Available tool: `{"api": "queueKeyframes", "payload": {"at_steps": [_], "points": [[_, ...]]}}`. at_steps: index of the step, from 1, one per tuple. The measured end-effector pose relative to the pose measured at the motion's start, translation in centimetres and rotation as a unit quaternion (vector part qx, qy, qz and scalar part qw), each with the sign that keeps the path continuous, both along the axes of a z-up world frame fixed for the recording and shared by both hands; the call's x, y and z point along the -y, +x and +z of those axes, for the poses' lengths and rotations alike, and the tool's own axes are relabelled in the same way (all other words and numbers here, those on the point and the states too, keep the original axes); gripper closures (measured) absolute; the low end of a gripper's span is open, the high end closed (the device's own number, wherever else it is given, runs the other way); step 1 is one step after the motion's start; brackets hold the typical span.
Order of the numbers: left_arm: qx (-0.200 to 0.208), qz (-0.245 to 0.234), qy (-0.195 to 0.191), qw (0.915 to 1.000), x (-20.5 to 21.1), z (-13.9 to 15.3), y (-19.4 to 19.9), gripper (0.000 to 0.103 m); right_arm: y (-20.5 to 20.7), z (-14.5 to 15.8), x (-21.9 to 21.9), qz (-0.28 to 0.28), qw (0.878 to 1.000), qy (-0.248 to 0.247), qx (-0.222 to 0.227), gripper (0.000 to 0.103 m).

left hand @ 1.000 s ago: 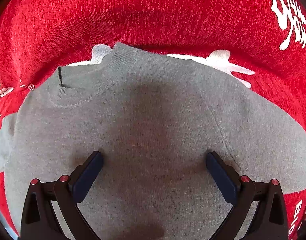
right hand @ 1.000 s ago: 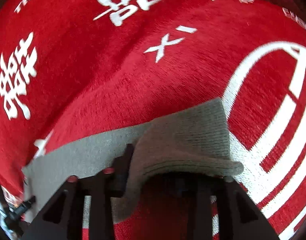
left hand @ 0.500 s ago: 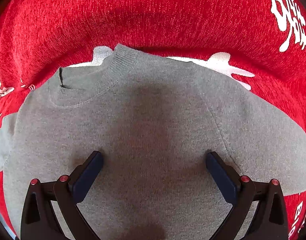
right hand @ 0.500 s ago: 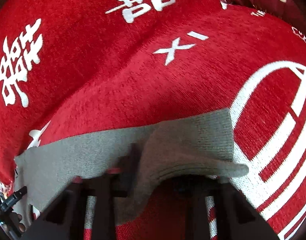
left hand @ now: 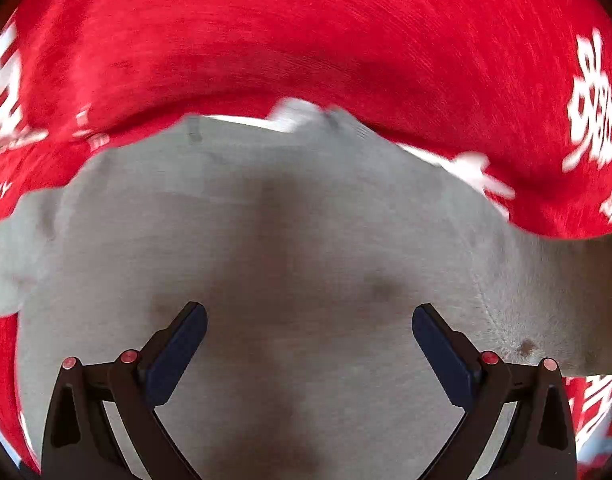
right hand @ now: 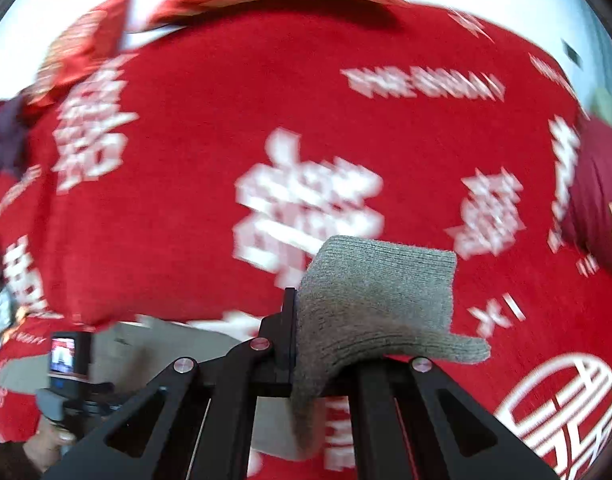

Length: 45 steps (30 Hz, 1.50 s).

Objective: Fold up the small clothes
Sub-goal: 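Fold the held sleeve across the sweater body with the right tool, release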

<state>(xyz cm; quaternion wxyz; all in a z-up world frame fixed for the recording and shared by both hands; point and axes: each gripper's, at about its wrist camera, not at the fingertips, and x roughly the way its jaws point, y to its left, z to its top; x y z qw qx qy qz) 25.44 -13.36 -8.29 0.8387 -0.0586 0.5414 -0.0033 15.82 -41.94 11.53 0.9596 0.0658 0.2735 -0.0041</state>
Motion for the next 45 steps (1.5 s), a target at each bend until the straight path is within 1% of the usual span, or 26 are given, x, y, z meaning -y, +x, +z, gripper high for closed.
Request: {"api": "queueKeyframes", "payload": {"at_steps": [2, 3, 5, 7, 8, 10, 13, 16, 19, 21, 22, 23, 24, 25, 26, 27, 30, 32, 34, 35, 38, 39, 41, 42, 43, 45], "points": [[0.011, 0.018, -0.012, 0.9997, -3.1, 1.1, -0.7, 0.000, 0.6, 0.6, -4.8, 0.032, 0.999, -0.023, 0.007, 0.098], [0.015, 0.028, -0.017, 0.9993, -5.0, 1.6, -1.3, 0.000, 1.1, 0.6, -8.0, 0.049, 0.998, -0.041, 0.007, 0.098], [0.020, 0.048, -0.024, 0.9984, -8.3, 2.3, -2.3, 0.000, 1.8, -0.3, -12.8, 0.076, 0.996, -0.055, -0.003, 0.098], [0.024, 0.068, -0.026, 0.9971, -12.4, 2.3, -4.0, 0.000, 2.9, -2.8, -18.6, 0.105, 0.992, -0.068, -0.030, 0.098], [0.024, 0.080, -0.026, 0.9962, -14.1, 2.3, -4.6, 0.000, 3.4, -3.9, -20.3, 0.111, 0.990, -0.075, -0.041, 0.098], [0.021, 0.105, -0.032, 0.9938, -17.8, 2.2, -6.3, 0.000, 4.5, -7.8, -25.5, 0.134, 0.983, -0.088, -0.086, 0.098], [0.016, 0.135, -0.048, 0.9895, -21.8, 1.8, -8.4, 0.000, 5.4, -13.0, -31.0, 0.155, 0.972, -0.102, -0.146, 0.098], [0.007, 0.158, -0.065, 0.9852, -24.1, 0.8, -10.1, 0.000, 5.9, -16.7, -35.0, 0.166, 0.961, -0.132, -0.179, 0.098], [-0.004, 0.169, -0.077, 0.9826, -25.1, -0.4, -11.0, 0.000, 6.3, -18.7, -37.3, 0.165, 0.955, -0.145, -0.200, 0.098], [-0.012, 0.170, -0.088, 0.9815, -25.1, -1.0, -11.3, 0.000, 6.6, -19.5, -37.6, 0.165, 0.950, -0.149, -0.218, 0.097], [-0.013, 0.168, -0.093, 0.9812, -25.1, -1.2, -11.3, 0.000, 6.7, -19.7, -37.5, 0.171, 0.947, -0.140, -0.231, 0.091], [-0.012, 0.166, -0.097, 0.9813, -24.9, -1.2, -11.4, 0.000, 6.5, -19.6, -37.4, 0.181, 0.945, -0.129, -0.240, 0.080], [-0.009, 0.164, -0.100, 0.9813, -24.7, -1.0, -11.5, 0.000, 6.3, -19.2, -36.8, 0.197, 0.943, -0.113, -0.244, 0.072], [-0.005, 0.164, -0.101, 0.9813, -24.6, -0.8, -11.5, 0.000, 5.9, -18.4, -36.3, 0.214, 0.942, -0.093, -0.240, 0.059], [-0.001, 0.165, -0.101, 0.9811, -24.5, -0.5, -11.6, 0.000, 5.5, -17.3, -35.7, 0.226, 0.943, -0.077, -0.233, 0.052], [0.006, 0.167, -0.104, 0.9804, -24.5, -0.1, -11.6, 0.000, 5.0, -16.2, -35.0, 0.237, 0.944, -0.058, -0.224, 0.051], [0.017, 0.176, -0.110, 0.9781, -24.3, 0.9, -11.5, 0.000, 3.8, -12.2, -30.7, 0.254, 0.949, 0.034, -0.183, 0.041], [0.022, 0.169, -0.110, 0.9792, -23.2, 1.5, -11.1, 0.000, 3.1, -10.4, -27.3, 0.249, 0.952, 0.086, -0.153, 0.029], [0.036, 0.156, -0.106, 0.9814, -21.8, 2.4, -10.7, 0.000, 2.4, -9.2, -23.2, 0.226, 0.959, 0.117, -0.127, 0.027], [0.044, 0.151, -0.104, 0.9821, -21.1, 2.7, -10.6, 0.000, 2.3, -9.1, -22.5, 0.224, 0.959, 0.122, -0.125, 0.027], [0.045, 0.131, -0.107, 0.9845, -19.1, 3.3, -10.1, 0.000, 2.6, -9.2, -21.0, 0.219, 0.959, 0.125, -0.129, 0.027], [0.044, 0.123, -0.111, 0.9852, -18.5, 3.4, -9.9, 0.000, 2.7, -9.5, -20.7, 0.196, 0.967, 0.103, -0.129, 0.027], [0.044, 0.109, -0.100, 0.9881, -17.4, 3.7, -9.6, 0.000, 3.9, -11.0, -21.3, 0.149, 0.976, 0.031, -0.157, 0.027], [0.045, 0.108, -0.091, 0.9890, -17.2, 3.9, -9.5, 0.000, 4.8, -12.5, -21.5, 0.122, 0.975, -0.015, -0.183, 0.027], [0.046, 0.109, -0.087, 0.9891, -17.3, 4.0, -9.5, 0.000, 5.8, -14.3, -22.1, 0.104, 0.971, -0.040, -0.210, 0.027], [0.046, 0.114, -0.090, 0.9884, -18.1, 4.1, -9.8, 0.000, 6.8, -16.5, -23.7, 0.112, 0.964, -0.037, -0.240, 0.028]]}}
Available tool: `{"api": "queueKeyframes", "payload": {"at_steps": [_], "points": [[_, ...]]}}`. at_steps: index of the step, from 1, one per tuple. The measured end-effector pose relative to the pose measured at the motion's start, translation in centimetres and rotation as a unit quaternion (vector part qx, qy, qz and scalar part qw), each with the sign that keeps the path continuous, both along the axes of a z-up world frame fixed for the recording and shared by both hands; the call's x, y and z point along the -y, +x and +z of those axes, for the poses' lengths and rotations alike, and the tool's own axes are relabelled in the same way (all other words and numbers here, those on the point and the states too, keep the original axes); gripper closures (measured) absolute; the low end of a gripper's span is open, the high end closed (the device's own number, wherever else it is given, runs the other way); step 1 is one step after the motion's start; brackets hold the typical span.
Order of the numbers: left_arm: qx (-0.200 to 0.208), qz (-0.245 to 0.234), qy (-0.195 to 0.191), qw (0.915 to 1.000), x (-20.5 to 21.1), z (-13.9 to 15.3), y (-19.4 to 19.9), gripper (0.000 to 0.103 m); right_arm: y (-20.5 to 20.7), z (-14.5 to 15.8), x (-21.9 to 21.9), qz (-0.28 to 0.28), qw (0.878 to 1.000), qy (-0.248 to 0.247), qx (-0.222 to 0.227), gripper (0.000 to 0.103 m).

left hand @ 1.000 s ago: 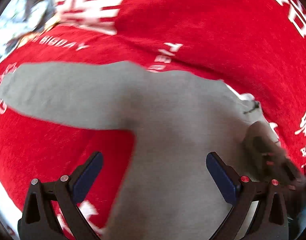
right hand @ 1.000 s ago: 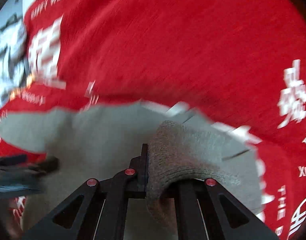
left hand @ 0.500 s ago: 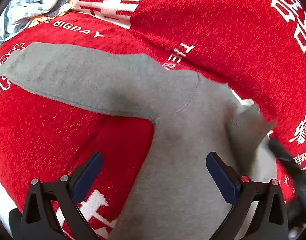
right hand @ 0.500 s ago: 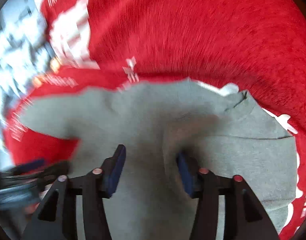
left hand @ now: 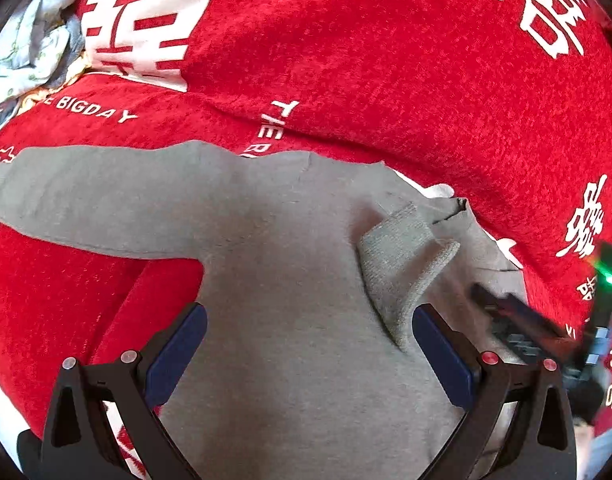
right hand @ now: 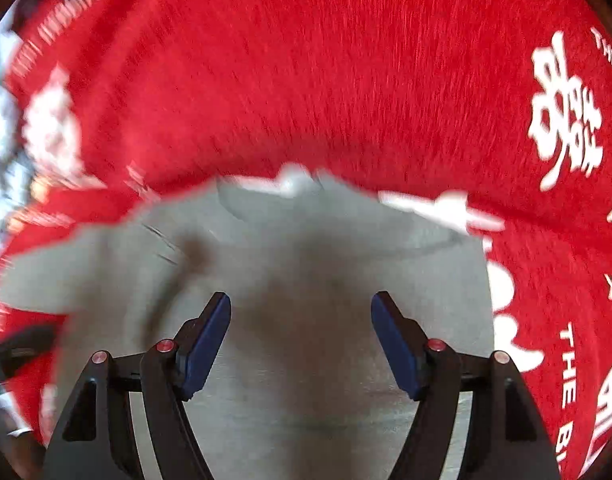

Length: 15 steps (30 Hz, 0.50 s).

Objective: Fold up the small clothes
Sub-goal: 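Fold the held sleeve across the sweater body with the right tool, release, then move the left tool to the other sleeve cuff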

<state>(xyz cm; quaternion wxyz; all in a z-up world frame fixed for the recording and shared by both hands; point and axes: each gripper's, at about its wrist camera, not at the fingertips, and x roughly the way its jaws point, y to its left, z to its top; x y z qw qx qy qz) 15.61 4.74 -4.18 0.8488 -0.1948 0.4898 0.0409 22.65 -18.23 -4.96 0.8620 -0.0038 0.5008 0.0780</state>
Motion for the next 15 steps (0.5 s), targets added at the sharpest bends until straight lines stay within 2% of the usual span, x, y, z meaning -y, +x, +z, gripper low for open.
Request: {"api": "queueKeyframes", "payload": {"at_steps": [2, 4, 6, 7, 8, 11, 13, 15], "points": [[-0.003, 0.018, -0.002, 0.9998, -1.6, -0.1, -0.4, 0.000, -0.2, -0.6, -2.3, 0.031, 1.000, -0.004, 0.005, 0.029], [-0.010, 0.039, -0.008, 0.9991, -3.1, -0.6, -0.7, 0.000, -1.5, -1.2, -6.5, 0.115, 0.993, -0.029, 0.012, 0.029], [-0.017, 0.063, -0.022, 0.9976, -4.7, -1.1, -1.0, 0.000, -2.7, -0.9, -8.1, 0.185, 0.983, 0.000, 0.004, 0.034], [-0.019, 0.074, -0.026, 0.9968, -5.3, -1.2, -1.1, 0.000, -3.4, -0.4, -7.8, 0.191, 0.981, 0.018, 0.013, 0.036], [-0.020, 0.082, -0.030, 0.9960, -5.7, -1.4, -1.2, 0.000, -3.4, 0.0, -7.5, 0.183, 0.983, 0.026, 0.022, 0.036], [-0.022, 0.078, -0.041, 0.9959, -5.0, -1.6, -0.7, 0.000, -3.4, 1.1, -2.5, 0.118, 0.991, 0.035, 0.042, 0.035], [-0.021, 0.055, -0.045, 0.9972, -2.8, -1.6, 0.0, 0.000, -2.6, 0.8, 1.8, 0.066, 0.997, 0.027, 0.035, 0.034], [-0.018, 0.009, -0.040, 0.9990, 0.6, -1.6, 1.2, 0.000, -1.5, -0.2, 5.6, 0.022, 0.999, 0.023, 0.010, 0.034]]}}
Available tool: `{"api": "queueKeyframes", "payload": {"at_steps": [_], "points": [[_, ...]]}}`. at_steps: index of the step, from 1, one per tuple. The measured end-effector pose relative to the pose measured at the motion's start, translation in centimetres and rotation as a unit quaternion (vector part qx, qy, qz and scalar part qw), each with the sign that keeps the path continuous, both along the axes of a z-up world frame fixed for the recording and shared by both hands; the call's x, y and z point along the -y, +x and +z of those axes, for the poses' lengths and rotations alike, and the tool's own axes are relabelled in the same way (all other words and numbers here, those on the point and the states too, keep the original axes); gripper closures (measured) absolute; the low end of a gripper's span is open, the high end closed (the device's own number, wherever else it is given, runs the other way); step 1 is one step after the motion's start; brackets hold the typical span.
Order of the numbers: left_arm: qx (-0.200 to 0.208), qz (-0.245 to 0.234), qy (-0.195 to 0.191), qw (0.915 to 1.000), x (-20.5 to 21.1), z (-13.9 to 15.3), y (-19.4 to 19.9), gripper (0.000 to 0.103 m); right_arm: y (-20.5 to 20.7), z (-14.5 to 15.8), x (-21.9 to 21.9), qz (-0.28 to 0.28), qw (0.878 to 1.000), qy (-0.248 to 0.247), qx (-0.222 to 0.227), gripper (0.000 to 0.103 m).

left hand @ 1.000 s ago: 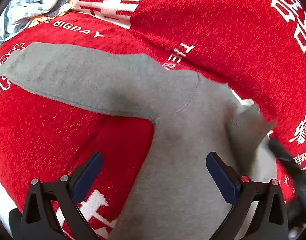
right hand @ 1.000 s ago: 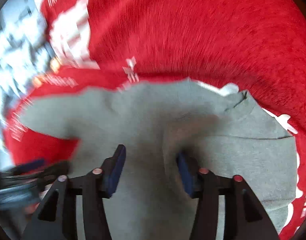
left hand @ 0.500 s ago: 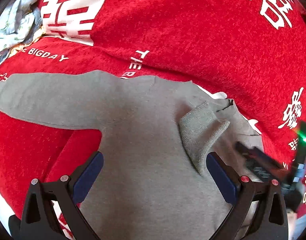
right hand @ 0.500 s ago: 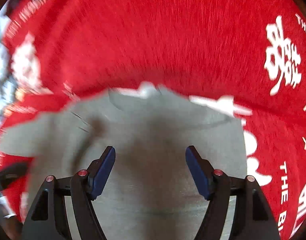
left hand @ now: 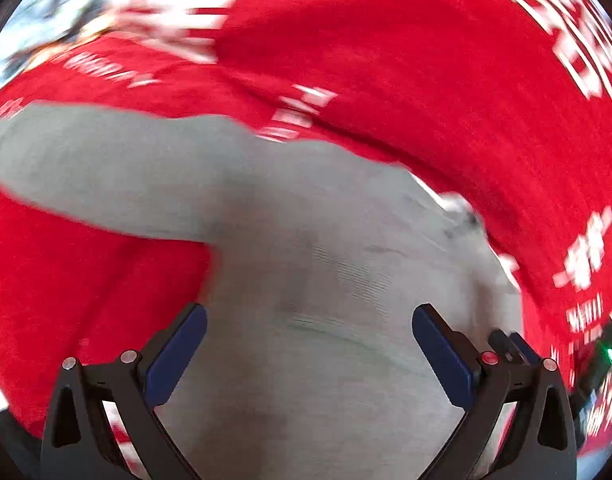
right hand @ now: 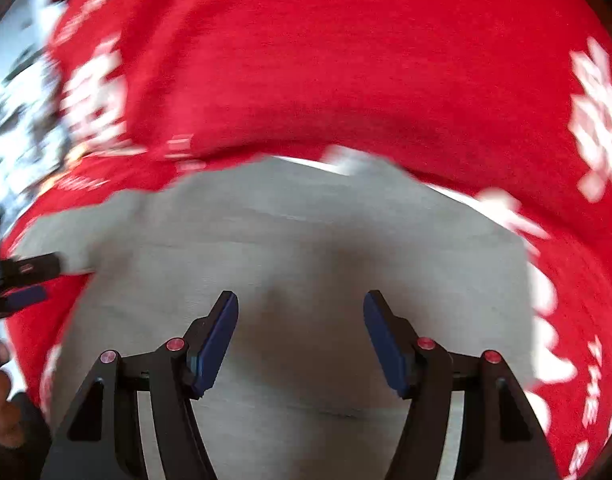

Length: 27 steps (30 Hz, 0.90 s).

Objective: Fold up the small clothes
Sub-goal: 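Move the left tool to the other sleeve cuff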

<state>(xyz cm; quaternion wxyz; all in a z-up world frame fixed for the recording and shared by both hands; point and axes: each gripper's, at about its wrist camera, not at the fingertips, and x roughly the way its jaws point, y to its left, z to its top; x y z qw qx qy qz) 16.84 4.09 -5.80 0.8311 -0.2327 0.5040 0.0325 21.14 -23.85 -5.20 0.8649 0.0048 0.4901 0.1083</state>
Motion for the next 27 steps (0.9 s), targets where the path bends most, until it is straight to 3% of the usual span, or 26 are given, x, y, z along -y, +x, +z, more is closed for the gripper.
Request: {"api": "queueKeyframes", "payload": {"at_steps": [3, 5, 6, 7, 9, 13, 15, 17, 19, 21, 22, 24, 27], "points": [[-0.019, -0.069, 0.036, 0.9968, 4.7, -1.8, 2.2, 0.000, 1.1, -2.4, 5.0, -0.061, 0.997, -0.028, -0.047, 0.034], [-0.066, -0.086, 0.090, 0.9900, 6.2, -4.4, 3.3, 0.000, 0.4, -2.3, 6.7, -0.061, 0.998, 0.000, -0.034, 0.036], [-0.065, -0.084, 0.138, 0.9848, 6.5, -4.8, 3.2, 0.000, 0.1, -1.8, 7.1, -0.070, 0.997, -0.013, -0.035, 0.036], [-0.057, -0.086, 0.153, 0.9828, 6.3, -4.8, 2.9, 0.000, 0.0, -1.4, 7.1, -0.075, 0.996, -0.023, -0.035, 0.035], [-0.052, -0.078, 0.110, 0.9896, 4.1, -4.2, 2.1, 0.000, -0.8, 0.4, 6.1, -0.060, 0.998, -0.024, -0.002, 0.035], [-0.024, 0.036, 0.095, 0.9945, -4.2, -2.3, -0.1, 0.000, -1.9, 1.9, 0.3, 0.012, 0.999, -0.038, 0.025, 0.034], [-0.024, 0.128, 0.085, 0.9878, -10.6, -1.8, -1.7, 0.000, -2.4, 1.8, -3.4, 0.055, 0.997, -0.037, 0.030, 0.034], [-0.025, 0.229, 0.067, 0.9708, -17.2, -1.8, -3.8, 0.000, -3.1, 1.3, -6.7, 0.088, 0.995, -0.031, 0.029, 0.034], [-0.025, 0.326, 0.025, 0.9445, -23.6, -2.5, -6.3, 0.000, -3.8, 0.8, -9.3, 0.111, 0.993, -0.030, 0.023, 0.034], [-0.034, 0.398, -0.010, 0.9165, -29.3, -4.0, -8.7, 0.000, -4.5, 0.1, -11.3, 0.128, 0.991, -0.033, 0.014, 0.034], [-0.035, 0.418, -0.019, 0.9076, -31.2, -4.4, -9.2, 0.000, -4.8, -0.4, -11.9, 0.135, 0.990, -0.034, 0.011, 0.034], [-0.024, 0.427, -0.008, 0.9040, -33.6, -4.3, -9.0, 0.000, -5.6, -1.0, -13.3, 0.151, 0.988, -0.039, 0.004, 0.034], [-0.050, 0.397, 0.011, 0.9165, -35.3, -4.5, -5.7, 0.000, -6.4, -1.7, -14.5, 0.167, 0.985, -0.048, -0.003, 0.034]]}}
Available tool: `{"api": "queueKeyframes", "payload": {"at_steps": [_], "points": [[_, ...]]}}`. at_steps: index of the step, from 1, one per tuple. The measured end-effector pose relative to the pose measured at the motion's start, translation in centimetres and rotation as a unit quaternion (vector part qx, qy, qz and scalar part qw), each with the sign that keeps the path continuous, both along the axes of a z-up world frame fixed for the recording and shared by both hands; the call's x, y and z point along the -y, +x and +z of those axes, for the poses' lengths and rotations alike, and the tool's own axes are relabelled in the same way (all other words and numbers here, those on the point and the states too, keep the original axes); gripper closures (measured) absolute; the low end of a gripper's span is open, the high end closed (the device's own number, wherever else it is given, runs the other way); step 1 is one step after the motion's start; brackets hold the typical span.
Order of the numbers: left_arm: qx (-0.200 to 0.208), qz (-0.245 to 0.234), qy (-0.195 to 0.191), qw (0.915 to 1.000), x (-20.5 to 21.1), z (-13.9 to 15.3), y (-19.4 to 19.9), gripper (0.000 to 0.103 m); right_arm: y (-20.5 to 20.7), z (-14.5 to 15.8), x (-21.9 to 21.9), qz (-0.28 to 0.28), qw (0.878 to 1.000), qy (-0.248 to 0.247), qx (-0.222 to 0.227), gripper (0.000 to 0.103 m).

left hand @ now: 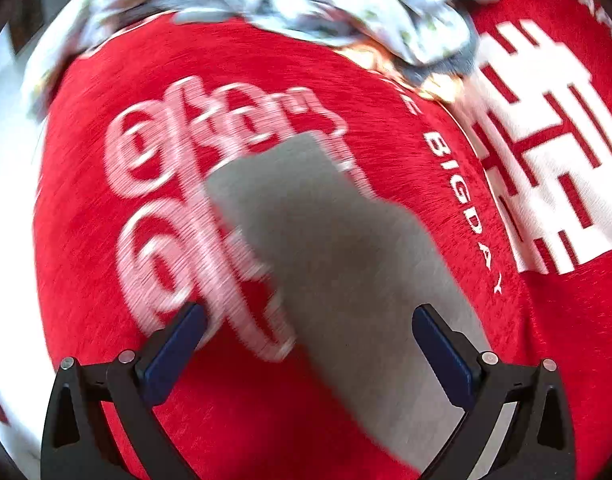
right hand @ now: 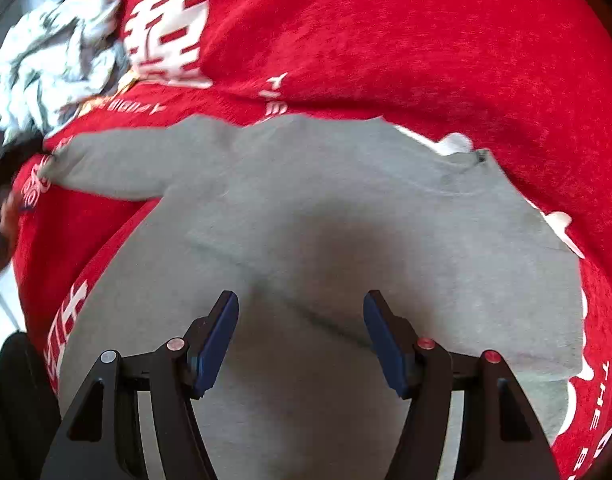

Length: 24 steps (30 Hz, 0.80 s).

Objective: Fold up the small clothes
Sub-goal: 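Move the left tool to the other sleeve cuff, then grasp the other sleeve cuff with the left tool and fold it across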

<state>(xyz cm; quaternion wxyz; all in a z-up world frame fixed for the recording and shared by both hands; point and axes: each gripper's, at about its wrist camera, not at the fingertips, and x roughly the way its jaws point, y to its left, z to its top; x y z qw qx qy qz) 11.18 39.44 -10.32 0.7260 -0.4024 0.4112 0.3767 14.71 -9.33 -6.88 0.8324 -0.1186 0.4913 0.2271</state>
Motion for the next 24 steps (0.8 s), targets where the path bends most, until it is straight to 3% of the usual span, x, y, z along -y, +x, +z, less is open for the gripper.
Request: {"api": "queueKeyframes", "payload": {"at_steps": [3, 4, 5, 6, 7, 8, 14, 17, 21, 24], "points": [[-0.017, -0.026, 0.011, 0.9995, 0.0, -0.1, 3.2, 0.001, -0.7, -0.1, -0.9, 0.009, 1.000, -0.011, -0.004, 0.034], [-0.018, -0.037, 0.014, 0.9991, 0.3, 0.1, 3.9, 0.017, -0.8, 0.0, -1.1, 0.011, 1.000, -0.014, -0.003, 0.034], [-0.020, -0.044, 0.024, 0.9986, 0.5, 0.5, 4.5, 0.058, -0.9, 0.2, -1.2, 0.013, 1.000, -0.015, -0.002, 0.034], [-0.018, -0.062, 0.025, 0.9976, 0.8, 0.7, 4.9, 0.084, -0.9, 0.4, -1.4, 0.015, 1.000, -0.016, 0.000, 0.034], [-0.004, -0.080, -0.008, 0.9968, 0.8, 0.4, 5.1, 0.092, -0.9, 0.7, -1.5, 0.016, 1.000, -0.016, 0.003, 0.034], [0.008, -0.077, -0.021, 0.9968, 0.9, 0.4, 4.9, 0.092, -0.7, 1.1, -1.7, 0.017, 1.000, -0.015, 0.005, 0.034], [0.055, -0.075, 0.011, 0.9956, 1.4, 3.0, 2.3, 0.093, 3.6, 2.6, -4.4, 0.014, 1.000, 0.009, 0.009, 0.032], [0.077, -0.105, 0.031, 0.9910, 2.3, 5.4, 2.5, 0.093, 7.2, 0.5, -7.3, 0.009, 1.000, -0.005, -0.009, 0.032], [0.088, -0.158, 0.089, 0.9794, 4.8, 8.9, 2.8, 0.093, 10.8, -2.7, -11.1, 0.017, 0.999, -0.033, -0.021, 0.032], [0.101, -0.181, 0.099, 0.9733, 6.0, 10.4, 2.2, 0.093, 12.8, -4.3, -13.1, 0.021, 0.999, -0.044, -0.007, 0.030]]}}
